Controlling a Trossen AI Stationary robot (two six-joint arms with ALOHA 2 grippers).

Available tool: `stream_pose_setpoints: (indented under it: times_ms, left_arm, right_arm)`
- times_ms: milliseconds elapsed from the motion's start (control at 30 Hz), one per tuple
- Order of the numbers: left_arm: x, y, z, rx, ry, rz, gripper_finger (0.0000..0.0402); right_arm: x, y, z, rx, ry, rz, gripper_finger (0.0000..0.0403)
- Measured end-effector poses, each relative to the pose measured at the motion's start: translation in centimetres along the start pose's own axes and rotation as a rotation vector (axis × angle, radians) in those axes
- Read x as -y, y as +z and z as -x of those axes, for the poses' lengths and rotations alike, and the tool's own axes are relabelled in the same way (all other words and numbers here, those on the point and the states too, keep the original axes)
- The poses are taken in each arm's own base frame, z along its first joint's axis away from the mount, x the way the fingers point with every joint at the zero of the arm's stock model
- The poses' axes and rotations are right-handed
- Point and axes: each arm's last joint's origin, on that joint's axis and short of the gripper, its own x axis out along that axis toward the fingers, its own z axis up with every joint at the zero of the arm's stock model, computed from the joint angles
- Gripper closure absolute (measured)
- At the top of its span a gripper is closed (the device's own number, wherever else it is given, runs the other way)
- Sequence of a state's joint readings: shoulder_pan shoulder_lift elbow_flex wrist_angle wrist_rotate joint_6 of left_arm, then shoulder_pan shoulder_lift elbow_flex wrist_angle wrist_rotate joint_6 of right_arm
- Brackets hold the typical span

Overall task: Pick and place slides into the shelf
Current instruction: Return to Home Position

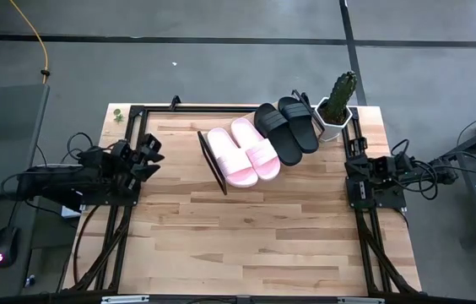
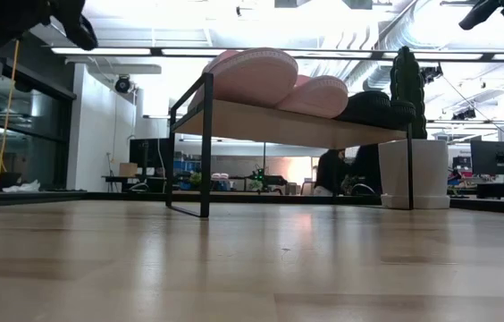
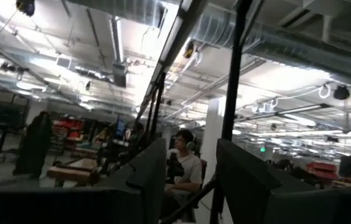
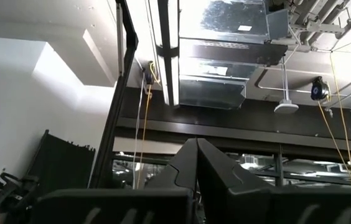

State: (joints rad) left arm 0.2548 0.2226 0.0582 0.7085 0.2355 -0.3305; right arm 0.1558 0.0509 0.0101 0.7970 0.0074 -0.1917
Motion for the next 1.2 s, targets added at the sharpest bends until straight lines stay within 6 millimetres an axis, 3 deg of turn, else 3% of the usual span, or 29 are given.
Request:
stream_pose_setpoints:
  times_ms: [167,400,667,1200]
  left_arm:
    - [-0.7,-1.5,0.6,-0.021,0.113,0.006,0.0274]
    - [-0.9,-1.7,0.6,-0.034,0.157,-0.017,0.0283]
    - [-1.0,-2.1,0.7,-0.077,0.171,-0.018,0.0391]
    - [-1.4,-3.5,1.0,-0.221,0.229,-0.02,0.04]
  right_arm:
    - [0.0,-0.2,0.0,-0.022,-0.011,0.0,0.0403]
    - [0.0,-0.3,0.0,-0.037,-0.011,0.001,0.0403]
    - [0.1,-0.7,0.0,-0.082,-0.049,0.011,0.0403]
    - [-0.4,-2.9,0.5,-0.315,-0.008,-0.043,0.0403]
